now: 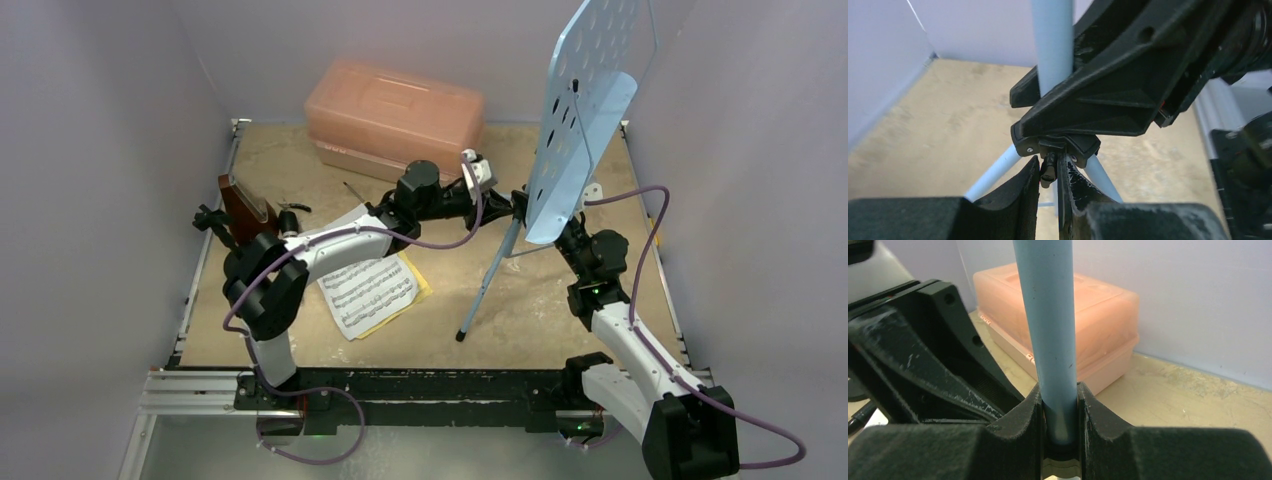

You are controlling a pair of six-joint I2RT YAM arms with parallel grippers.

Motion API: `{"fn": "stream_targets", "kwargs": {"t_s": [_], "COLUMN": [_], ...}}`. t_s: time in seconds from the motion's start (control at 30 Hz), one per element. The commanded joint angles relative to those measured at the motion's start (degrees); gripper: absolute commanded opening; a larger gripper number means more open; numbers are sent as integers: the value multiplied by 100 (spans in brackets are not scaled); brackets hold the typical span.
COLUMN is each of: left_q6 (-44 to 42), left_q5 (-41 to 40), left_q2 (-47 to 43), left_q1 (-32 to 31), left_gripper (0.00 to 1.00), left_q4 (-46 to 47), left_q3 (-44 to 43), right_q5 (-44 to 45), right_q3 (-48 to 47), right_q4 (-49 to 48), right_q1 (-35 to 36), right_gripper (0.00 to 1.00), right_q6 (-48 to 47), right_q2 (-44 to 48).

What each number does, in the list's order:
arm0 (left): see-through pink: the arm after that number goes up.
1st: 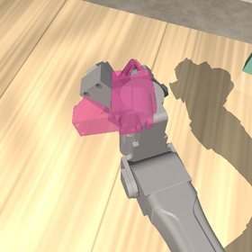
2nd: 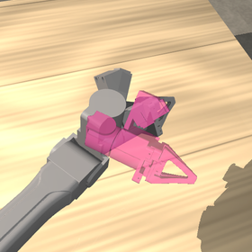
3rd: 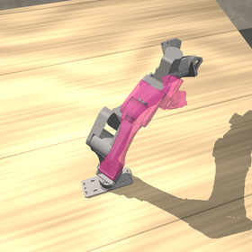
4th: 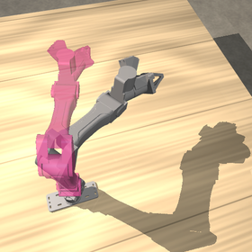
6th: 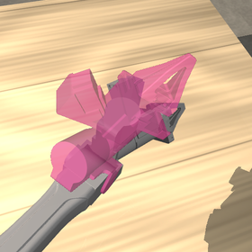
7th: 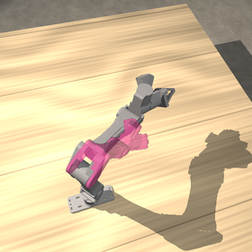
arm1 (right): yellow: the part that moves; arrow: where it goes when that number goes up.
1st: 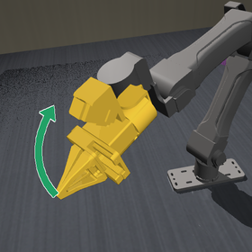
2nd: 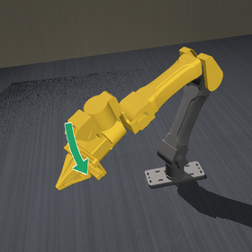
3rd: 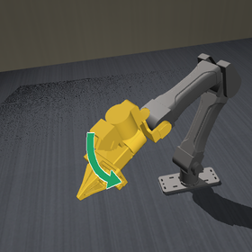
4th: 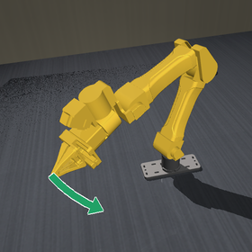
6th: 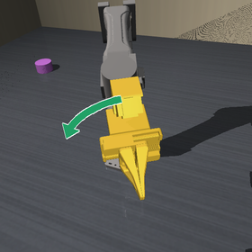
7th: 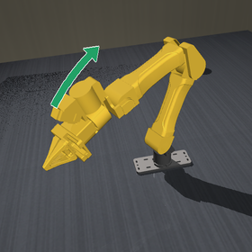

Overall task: Pack up the instrument practice props
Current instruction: Unscrew the knob on the music stand.

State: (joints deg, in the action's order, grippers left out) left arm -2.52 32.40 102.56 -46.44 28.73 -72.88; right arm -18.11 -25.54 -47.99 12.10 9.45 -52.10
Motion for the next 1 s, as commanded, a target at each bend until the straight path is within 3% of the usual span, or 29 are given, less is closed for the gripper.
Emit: {"fn": "stream_targets", "kwargs": {"t_s": [0.0, 0.13, 0.4, 0.6, 0.97], "left_q6": [2152, 3475, 4964, 5520, 5598], "left_q5": [452, 280, -75, -36, -274], "left_q2": [217, 375, 388, 433, 387], "left_q1": [137, 261, 477, 492, 494], "left_gripper": [9, 11, 24, 35, 36], "left_q4": [119, -27, -105, 372, 359], "left_q3": [-464, -589, -342, -223, -276], "right_q5": [-237, -239, -226, -287, -390], "right_q3": [-197, -188, -170, -166, -188], "right_q4": [-83, -81, -40, -104, -267], "right_q1": [58, 59, 56, 58, 62], "right_gripper": [6, 6, 6, 6, 6], "right_q6": [769, 784, 786, 836, 921], "right_q2": [99, 129, 241, 196, 68]}}
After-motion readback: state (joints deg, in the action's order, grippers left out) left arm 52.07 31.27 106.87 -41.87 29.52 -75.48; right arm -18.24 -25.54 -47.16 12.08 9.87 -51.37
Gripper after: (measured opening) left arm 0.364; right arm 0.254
